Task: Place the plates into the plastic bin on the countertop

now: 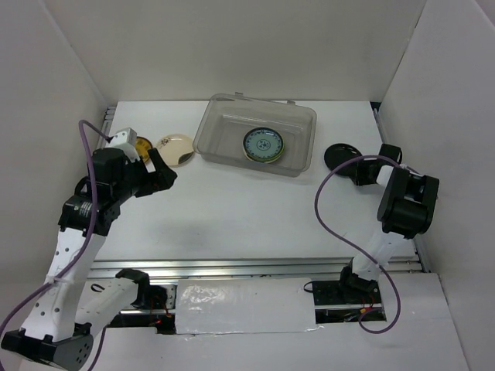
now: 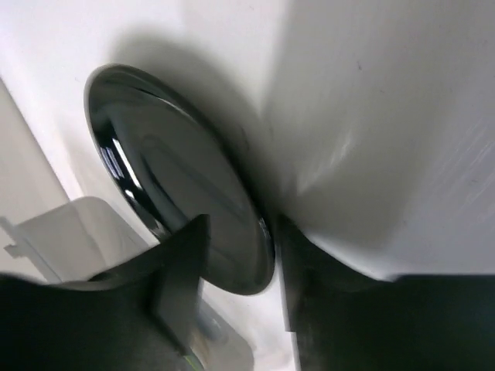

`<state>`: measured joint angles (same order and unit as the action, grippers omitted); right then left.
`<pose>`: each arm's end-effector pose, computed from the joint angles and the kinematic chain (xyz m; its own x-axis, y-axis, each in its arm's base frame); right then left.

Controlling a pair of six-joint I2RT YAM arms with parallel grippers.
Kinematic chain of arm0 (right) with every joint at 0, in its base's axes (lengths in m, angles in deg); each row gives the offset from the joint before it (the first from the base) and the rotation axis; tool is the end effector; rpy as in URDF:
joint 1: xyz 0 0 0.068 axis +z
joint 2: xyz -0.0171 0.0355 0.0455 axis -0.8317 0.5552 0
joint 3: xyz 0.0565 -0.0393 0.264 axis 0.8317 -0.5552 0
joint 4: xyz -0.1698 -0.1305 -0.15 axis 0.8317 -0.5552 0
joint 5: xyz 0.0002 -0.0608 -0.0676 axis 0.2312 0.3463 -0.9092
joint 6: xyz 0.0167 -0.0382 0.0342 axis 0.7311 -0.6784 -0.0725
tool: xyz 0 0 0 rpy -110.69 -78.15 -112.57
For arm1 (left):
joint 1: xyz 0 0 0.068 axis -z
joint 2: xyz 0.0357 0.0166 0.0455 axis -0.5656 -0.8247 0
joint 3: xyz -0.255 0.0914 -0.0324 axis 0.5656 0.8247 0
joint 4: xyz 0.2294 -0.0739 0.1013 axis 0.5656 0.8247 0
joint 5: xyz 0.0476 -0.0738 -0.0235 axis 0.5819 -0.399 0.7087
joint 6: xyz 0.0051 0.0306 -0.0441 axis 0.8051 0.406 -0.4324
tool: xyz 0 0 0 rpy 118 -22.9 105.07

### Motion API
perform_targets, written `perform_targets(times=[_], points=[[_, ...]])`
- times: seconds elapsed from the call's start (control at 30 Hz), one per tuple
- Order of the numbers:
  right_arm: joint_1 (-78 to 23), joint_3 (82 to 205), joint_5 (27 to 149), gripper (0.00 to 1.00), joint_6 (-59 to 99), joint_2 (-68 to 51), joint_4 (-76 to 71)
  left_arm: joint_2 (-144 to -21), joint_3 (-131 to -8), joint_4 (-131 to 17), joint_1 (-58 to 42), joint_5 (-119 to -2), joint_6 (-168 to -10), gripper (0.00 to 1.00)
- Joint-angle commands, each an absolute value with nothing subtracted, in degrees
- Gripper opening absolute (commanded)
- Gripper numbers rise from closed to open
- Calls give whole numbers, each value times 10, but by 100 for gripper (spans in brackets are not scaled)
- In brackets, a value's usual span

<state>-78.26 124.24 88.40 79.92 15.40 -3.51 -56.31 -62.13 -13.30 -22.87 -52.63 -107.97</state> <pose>0.3418 -0.1324 0.1411 -0.0205 0.9884 -0.1502 0.7650 0.1122 0.6342 0.1625 -0.0337 0.3901 -0.4718 -0.4229 -0.7737 -0.0382 0.8865 -0.4612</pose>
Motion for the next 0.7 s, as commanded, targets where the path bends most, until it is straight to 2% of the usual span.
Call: perform_targets(times=[0.0,0.13,0.17,0.2,0.23,0.5,0.67], points=[[-786,1247,893,46,795,175,-47,-560,-628,-128,-256,-561,-1050,99],[-786,1258,901,13,780,179,-58,-556,-624,-129,-282,-583,-1045,99],[-786,1257,903,12,778,179,-55,-555,-622,-129,-287,-586,-1044,99],[-786,1257,903,3,773,174,-57,-555,-618,-131,-296,-592,-1044,99],[-785,1255,903,0,770,169,-58,-556,-617,-132,-300,-593,-1044,99],[-758,1272,836,0,749,-21,-92,-561,-583,-136,-361,-507,-1117,99],[-699,1388,836,0,682,-30,-181,-571,-542,-180,-401,-539,-1153,99]])
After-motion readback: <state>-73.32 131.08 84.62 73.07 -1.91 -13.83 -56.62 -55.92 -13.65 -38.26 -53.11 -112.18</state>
